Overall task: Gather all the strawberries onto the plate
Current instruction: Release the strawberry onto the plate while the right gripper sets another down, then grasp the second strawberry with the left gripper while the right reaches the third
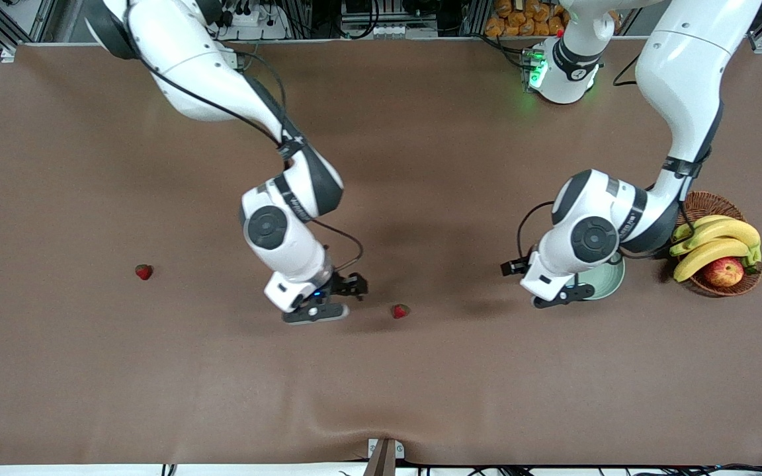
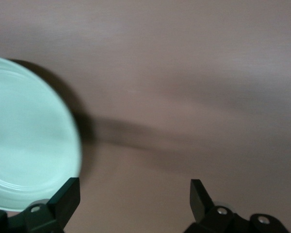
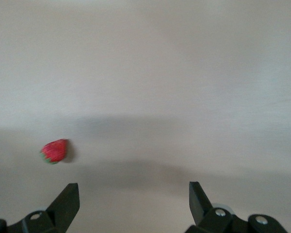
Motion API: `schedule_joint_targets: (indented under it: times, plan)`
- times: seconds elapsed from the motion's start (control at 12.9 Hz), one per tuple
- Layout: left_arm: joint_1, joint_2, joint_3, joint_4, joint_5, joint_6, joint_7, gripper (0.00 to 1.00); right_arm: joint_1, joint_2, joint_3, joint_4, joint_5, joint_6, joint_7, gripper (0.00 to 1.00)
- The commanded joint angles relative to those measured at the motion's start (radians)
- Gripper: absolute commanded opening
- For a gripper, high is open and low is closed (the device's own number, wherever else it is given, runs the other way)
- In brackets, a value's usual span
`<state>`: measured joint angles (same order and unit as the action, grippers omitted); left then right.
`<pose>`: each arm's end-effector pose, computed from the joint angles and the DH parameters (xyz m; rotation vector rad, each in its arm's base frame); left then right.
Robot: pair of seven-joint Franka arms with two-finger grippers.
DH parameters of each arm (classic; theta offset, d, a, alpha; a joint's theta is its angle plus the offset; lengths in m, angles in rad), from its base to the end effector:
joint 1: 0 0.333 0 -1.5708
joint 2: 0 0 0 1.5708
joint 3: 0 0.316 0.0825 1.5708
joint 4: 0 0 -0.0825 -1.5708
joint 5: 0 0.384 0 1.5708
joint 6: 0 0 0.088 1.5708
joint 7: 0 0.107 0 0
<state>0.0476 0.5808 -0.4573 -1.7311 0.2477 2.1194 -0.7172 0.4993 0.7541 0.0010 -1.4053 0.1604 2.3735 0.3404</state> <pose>0.6124 -0.2247 0.2637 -3.0910 -0.3320 0.1999 0.6577 0.3614 0.2765 -2.9326 -0.0822 -0.2128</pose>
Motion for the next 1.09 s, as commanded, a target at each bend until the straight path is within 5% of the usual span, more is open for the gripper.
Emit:
schedule_joint_targets:
  times: [0.0,0.23,0.47,0.62,0.78,1.01]
  plan:
    - [-0.096,0.085,0.0,0.146,-0.011,-0.006,-0.059,1.0,-0.091,-0.16,-0.01,-0.2,-0.018,-0.014,-0.101,1.0]
    - [-0.215,0.172,0.009,0.298,-0.005,0.078,-0.073,1.0,-0.179,-0.211,-0.064,-0.224,-0.027,-0.144,-0.221,1.0]
    - [-0.256,0.247,0.011,0.32,0.001,0.305,-0.024,1.0,-0.208,-0.213,-0.16,-0.224,-0.085,-0.187,-0.334,1.0]
    - [-0.278,0.296,0.019,0.32,0.001,0.434,0.037,1.0,-0.283,-0.232,-0.165,-0.242,-0.085,-0.219,-0.476,1.0]
    - [-0.348,0.339,0.098,0.352,-0.001,0.531,0.067,1.0,-0.34,-0.248,-0.165,-0.279,-0.085,-0.234,-0.581,1.0]
    - [-0.452,0.412,0.17,0.439,-0.001,0.56,0.058,1.0,-0.428,-0.249,-0.165,-0.313,-0.085,-0.217,-0.727,1.0]
